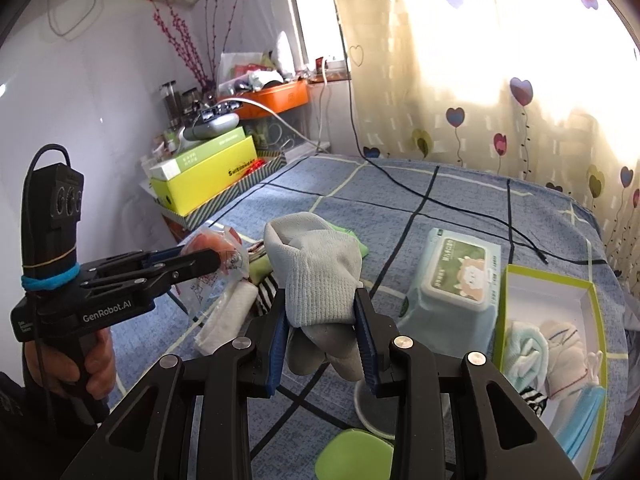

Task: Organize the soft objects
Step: 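Lift and carry the plastic bag and grey sock over to the box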

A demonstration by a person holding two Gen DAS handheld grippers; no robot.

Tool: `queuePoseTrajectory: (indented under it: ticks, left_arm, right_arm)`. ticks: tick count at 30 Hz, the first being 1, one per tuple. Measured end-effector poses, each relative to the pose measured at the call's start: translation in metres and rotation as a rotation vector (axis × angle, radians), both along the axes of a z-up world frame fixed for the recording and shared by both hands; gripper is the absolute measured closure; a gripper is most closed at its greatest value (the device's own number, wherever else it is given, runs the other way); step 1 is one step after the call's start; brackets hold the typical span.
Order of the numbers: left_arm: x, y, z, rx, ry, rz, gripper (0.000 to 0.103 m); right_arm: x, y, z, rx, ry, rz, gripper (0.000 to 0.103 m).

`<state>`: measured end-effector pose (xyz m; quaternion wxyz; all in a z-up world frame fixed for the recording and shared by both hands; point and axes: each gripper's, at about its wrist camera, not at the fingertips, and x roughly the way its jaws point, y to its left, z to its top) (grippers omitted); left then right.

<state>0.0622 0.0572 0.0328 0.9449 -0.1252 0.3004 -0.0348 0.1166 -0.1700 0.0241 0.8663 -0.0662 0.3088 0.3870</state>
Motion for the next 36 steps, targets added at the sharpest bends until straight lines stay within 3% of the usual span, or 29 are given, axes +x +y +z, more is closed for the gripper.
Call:
queuePoseTrajectory:
  ticks: [36]
  left_arm:
    - [0.022,-0.113,0.025,0.06,-0.016,-0.234,0.072]
  right_arm:
    - [-0.011,-0.132,0.004,0.098,-0.034,-0.257,0.073]
